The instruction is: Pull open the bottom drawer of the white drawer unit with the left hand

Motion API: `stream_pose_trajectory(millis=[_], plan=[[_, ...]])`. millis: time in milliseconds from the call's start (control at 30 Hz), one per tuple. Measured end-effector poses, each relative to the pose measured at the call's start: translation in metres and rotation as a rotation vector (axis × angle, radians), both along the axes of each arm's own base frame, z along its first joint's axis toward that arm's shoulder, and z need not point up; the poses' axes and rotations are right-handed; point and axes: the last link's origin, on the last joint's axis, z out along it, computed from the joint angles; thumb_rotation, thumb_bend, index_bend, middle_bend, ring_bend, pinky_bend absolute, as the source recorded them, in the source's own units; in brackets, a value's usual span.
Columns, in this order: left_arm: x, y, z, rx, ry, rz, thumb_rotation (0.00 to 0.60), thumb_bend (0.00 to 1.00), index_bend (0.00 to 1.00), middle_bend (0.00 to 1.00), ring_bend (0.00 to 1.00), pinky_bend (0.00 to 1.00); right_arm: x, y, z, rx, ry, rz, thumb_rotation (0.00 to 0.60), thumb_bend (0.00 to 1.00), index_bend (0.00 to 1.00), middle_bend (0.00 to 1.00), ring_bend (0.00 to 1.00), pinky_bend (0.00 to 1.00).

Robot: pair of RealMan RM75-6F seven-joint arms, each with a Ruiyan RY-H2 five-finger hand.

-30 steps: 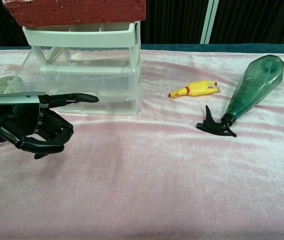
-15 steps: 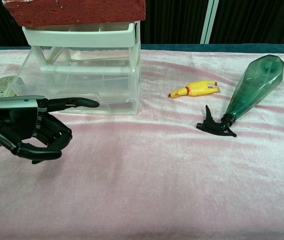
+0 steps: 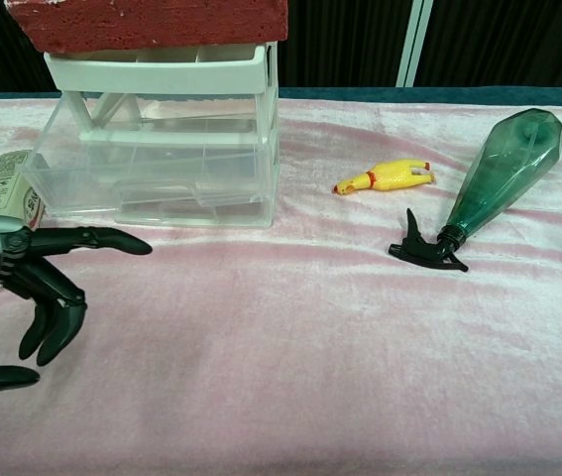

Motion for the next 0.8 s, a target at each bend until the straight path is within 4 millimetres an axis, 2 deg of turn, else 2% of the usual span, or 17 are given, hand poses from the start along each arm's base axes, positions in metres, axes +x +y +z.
stream_pose_trajectory(millis=[133, 200, 300, 433, 600, 800], plan=[[-0.01, -0.011, 0.015, 0.185, 0.126, -0.077, 0.6, 0.23, 0.05, 0.33, 0.28, 0.34, -0.001, 0.0, 0.001, -0.004, 0.001, -0.004, 0.6, 0.1, 0.16, 0.12, 0.19, 0.2], [-0.017, -0.018, 0.026, 0.299, 0.201, -0.082, 0.6, 0.21, 0.04, 0.3, 0.27, 0.33, -0.001, -0.001, 0.001, -0.005, 0.001, -0.005, 0.6, 0.1, 0.16, 0.12, 0.19, 0.2], [-0.032, -0.031, 0.048, 0.472, 0.291, -0.016, 0.6, 0.19, 0.04, 0.27, 0.24, 0.31, -0.001, 0.0, 0.001, -0.004, 0.003, -0.004, 0.6, 0.1, 0.16, 0.12, 0.19, 0.2], [-0.053, -0.043, 0.077, 0.671, 0.352, 0.142, 0.6, 0.16, 0.02, 0.22, 0.12, 0.22, 0.0, 0.0, 0.001, -0.005, 0.004, 0.0, 0.6, 0.1, 0.16, 0.12, 0.19, 0.2], [-0.072, -0.039, 0.101, 0.802, 0.376, 0.277, 0.6, 0.15, 0.02, 0.19, 0.09, 0.19, 0.002, -0.001, 0.003, -0.014, 0.001, 0.022, 0.6, 0.09, 0.16, 0.12, 0.19, 0.2], [-0.086, -0.035, 0.114, 0.845, 0.372, 0.362, 0.6, 0.15, 0.01, 0.19, 0.09, 0.18, 0.006, -0.001, 0.008, -0.055, 0.002, 0.097, 0.6, 0.09, 0.16, 0.12, 0.19, 0.2]])
